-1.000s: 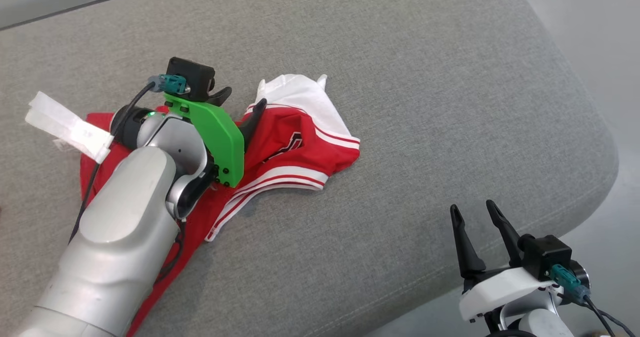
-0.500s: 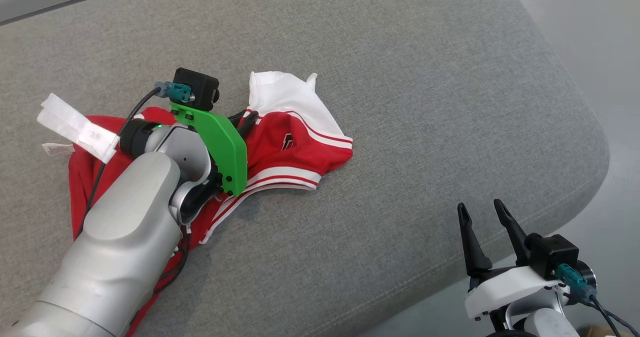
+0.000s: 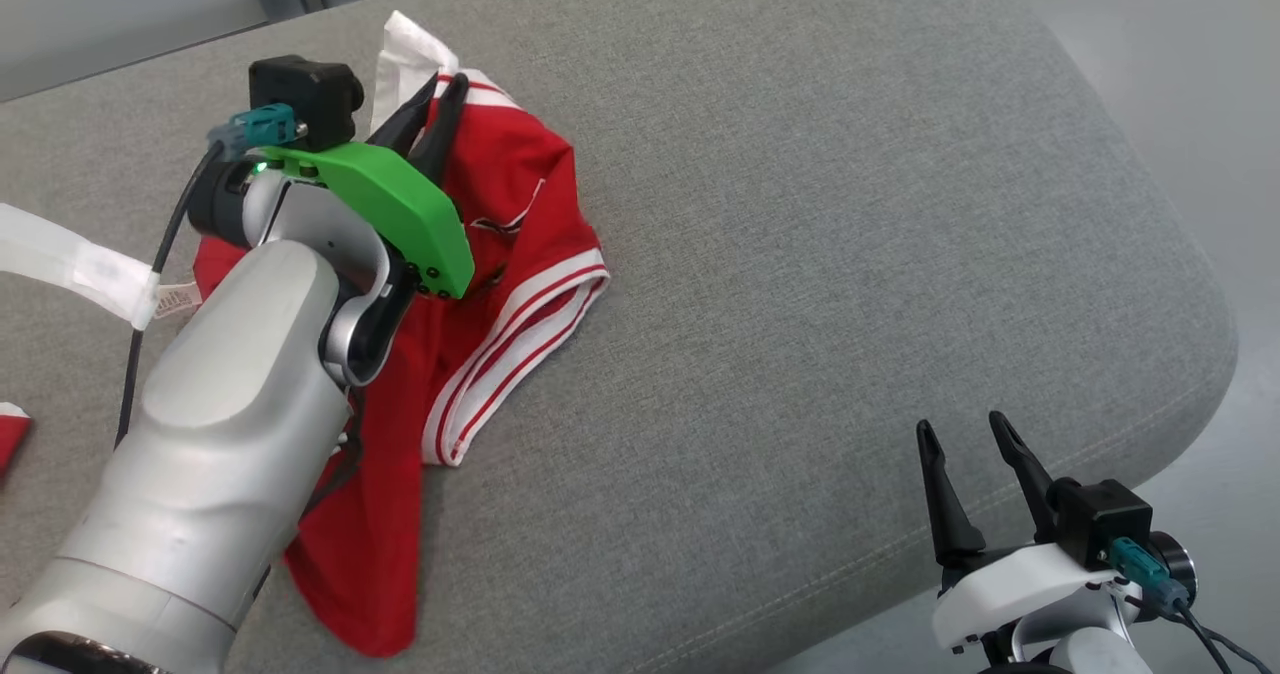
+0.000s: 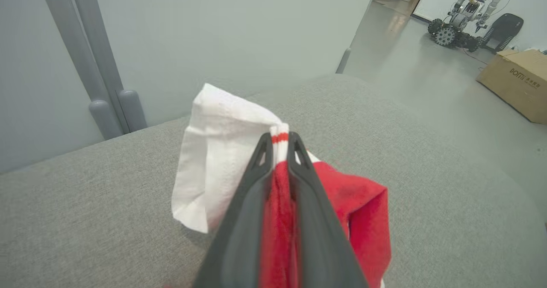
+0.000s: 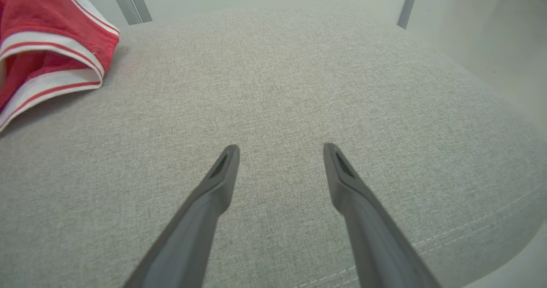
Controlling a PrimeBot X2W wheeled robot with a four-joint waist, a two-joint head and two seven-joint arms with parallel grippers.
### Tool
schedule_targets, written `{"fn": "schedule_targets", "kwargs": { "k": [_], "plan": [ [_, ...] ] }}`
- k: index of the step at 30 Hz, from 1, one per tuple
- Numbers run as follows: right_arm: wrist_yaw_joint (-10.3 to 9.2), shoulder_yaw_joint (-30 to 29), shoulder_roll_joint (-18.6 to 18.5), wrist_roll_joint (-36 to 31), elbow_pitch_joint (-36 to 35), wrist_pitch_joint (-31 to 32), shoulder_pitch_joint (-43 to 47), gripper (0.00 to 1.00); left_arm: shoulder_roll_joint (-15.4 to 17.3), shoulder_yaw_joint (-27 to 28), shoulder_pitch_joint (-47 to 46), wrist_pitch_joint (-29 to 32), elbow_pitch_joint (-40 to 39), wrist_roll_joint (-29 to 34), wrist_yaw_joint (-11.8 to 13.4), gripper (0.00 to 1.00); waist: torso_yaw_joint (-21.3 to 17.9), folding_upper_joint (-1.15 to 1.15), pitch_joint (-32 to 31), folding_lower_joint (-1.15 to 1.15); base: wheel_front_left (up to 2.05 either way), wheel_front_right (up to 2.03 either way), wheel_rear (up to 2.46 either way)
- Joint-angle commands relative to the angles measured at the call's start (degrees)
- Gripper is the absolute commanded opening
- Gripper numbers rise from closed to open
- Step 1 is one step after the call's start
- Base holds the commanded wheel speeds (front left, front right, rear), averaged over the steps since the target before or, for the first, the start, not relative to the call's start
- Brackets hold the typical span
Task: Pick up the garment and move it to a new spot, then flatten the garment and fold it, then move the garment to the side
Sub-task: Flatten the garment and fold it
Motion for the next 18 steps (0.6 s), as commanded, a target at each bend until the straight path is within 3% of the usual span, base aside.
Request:
{"fn": "schedule_targets", "kwargs": {
  "k": [1, 6, 11, 18],
  "plan": [
    [-0.10, -0.25, -0.10, -0.54, 0.11, -0.01, 0.39, 1.00, -0.39, -0.12, -1.14, -0.72, -0.45, 0.61, 0.19, 0.00, 0.20, 0.00, -0.36, 0.00, 0.00, 0.00, 0.00],
    [-0.10, -0.62, -0.09, -0.97, 0.01, -0.01, 1.04, 1.00, -2.44, -3.13, 1.01, -2.68, -4.44, 2.63, -0.49, 0.00, 0.56, 0.00, -1.04, 0.00, 0.00, 0.00, 0.00],
    [-0.10, -0.44, -0.09, -1.11, -0.11, -0.01, 1.17, 1.00, -6.66, -10.33, 8.16, -1.13, -10.54, 4.13, -1.08, 0.00, 0.70, 0.00, -1.02, 0.00, 0.00, 0.00, 0.00],
    [-0.10, -0.01, -0.10, -0.31, -0.15, -0.01, 0.02, 1.00, -9.36, -17.05, 13.92, -2.29, -7.89, 6.69, -1.48, 0.01, -1.05, 0.00, 0.00, 0.00, 0.00, 0.00, 0.00]
  ]
}}
